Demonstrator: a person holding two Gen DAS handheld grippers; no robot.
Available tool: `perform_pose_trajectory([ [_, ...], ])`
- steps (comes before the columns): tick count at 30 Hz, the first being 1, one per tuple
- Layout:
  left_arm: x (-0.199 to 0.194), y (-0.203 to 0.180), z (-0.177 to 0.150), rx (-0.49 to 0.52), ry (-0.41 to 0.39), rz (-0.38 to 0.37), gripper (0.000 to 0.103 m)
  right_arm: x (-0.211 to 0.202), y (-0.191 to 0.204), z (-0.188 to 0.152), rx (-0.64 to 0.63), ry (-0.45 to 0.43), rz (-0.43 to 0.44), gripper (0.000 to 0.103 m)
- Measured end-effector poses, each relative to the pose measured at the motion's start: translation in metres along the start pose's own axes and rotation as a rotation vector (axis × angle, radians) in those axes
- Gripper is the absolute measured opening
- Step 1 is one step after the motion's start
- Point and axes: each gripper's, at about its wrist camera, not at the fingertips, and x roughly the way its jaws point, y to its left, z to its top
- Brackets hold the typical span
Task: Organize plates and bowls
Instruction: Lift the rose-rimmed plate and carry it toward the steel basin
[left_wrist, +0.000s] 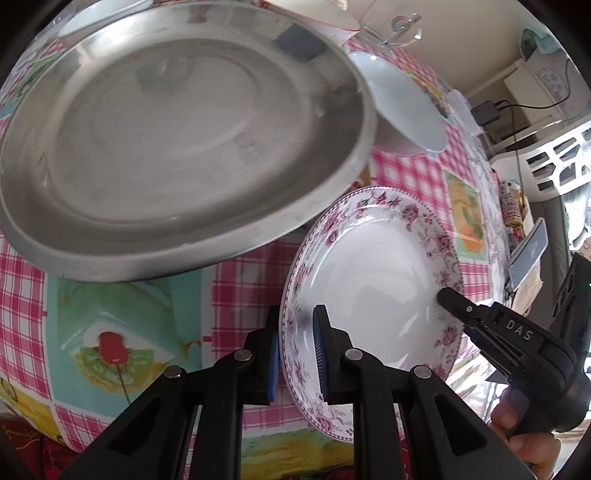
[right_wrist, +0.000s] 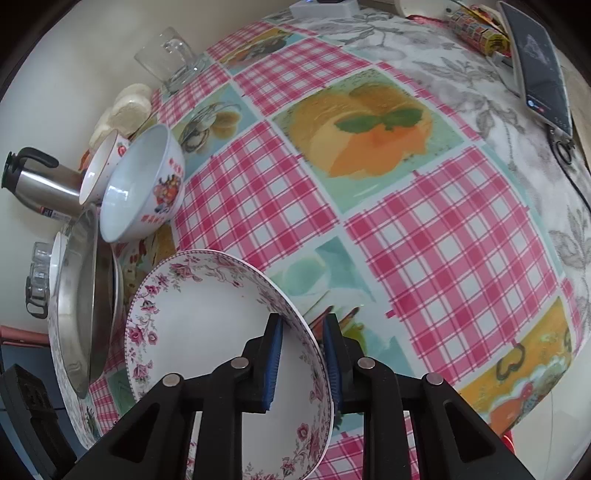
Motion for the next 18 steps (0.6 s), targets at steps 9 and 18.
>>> perform_pose_trajectory([
  [9, -0.01, -0.024, 0.005, 0.086, -0.078, -0.022, 0.017, -0.028, -0.018, 0.004, 0.008, -0.061, 0.001, 0.022],
  [18, -0.024, -0.04, 0.005, 0.159, -0.147, -0.023, 0.017, -0.052, -0.026, 0.006, 0.023, -0.142, 0.043, 0.022],
])
